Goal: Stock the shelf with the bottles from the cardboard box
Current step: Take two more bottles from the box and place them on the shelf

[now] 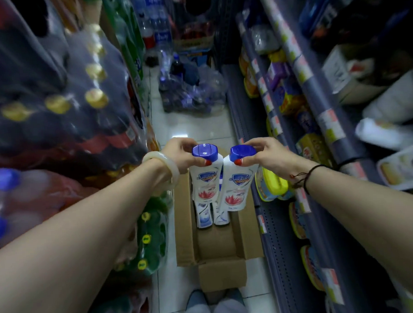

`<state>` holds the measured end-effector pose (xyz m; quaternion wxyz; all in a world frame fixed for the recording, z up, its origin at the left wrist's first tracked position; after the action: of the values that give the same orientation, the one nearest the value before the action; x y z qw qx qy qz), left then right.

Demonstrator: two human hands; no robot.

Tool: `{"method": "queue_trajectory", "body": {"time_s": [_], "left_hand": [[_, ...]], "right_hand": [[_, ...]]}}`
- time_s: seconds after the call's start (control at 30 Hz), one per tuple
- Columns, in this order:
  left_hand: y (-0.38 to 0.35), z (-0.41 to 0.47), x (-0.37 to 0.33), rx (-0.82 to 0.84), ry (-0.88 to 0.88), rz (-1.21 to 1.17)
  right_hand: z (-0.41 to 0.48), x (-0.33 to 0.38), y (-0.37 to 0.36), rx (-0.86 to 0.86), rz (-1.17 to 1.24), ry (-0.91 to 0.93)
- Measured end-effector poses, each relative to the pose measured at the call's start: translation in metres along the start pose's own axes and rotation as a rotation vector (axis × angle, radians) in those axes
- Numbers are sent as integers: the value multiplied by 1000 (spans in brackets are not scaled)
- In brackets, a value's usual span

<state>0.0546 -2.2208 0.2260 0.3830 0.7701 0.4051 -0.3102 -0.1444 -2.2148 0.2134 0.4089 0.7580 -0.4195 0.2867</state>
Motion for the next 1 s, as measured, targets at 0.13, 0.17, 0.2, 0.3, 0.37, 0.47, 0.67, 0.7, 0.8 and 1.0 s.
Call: {"method": "queue_trajectory", "body": {"time_s": [0.13,0.17,0.2,0.3,0.37,0.47,0.67,0.7,0.8,1.0], "left_hand": [[21,-33,-55,13,-43,13],[28,-41,-68,5,-55,16],[34,-49,-83,-5,-70,18],[51,-73,-126,-16,-126,30],[62,-88,-155,-19,-159,38],[80,-108,-197,-33,-202,46],[116,-146,-277,-57,-295,109],[120,-153,-291,-56,-315,122],[133,-174,-331,-60,-384,155],[149,-221,-410,-32,-540,245]], "right_hand": [[-36,54,26,11,3,67],[-45,68,33,14,1,85],[-53,82,40,6,3,101],[-75,124,61,-14,2,142],[-89,152,74,-24,17,174],[-106,189,94,-32,26,201],[-151,268,134,-63,46,279],[-159,281,142,-72,52,299],[-184,316,165,-125,51,350],[-246,377,210,-227,68,445]]}}
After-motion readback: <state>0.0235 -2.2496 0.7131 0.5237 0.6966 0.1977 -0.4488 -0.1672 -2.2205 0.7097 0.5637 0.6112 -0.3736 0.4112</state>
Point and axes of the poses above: each hand's wrist, its own z-axis towards the middle knuckle, its own y-axis out of the back of the hand, x = y × z, the point moved 7 cm from there along z, towards the middle knuckle, and after that the axes turned 1 degree about -z, right-handed, at the moved point
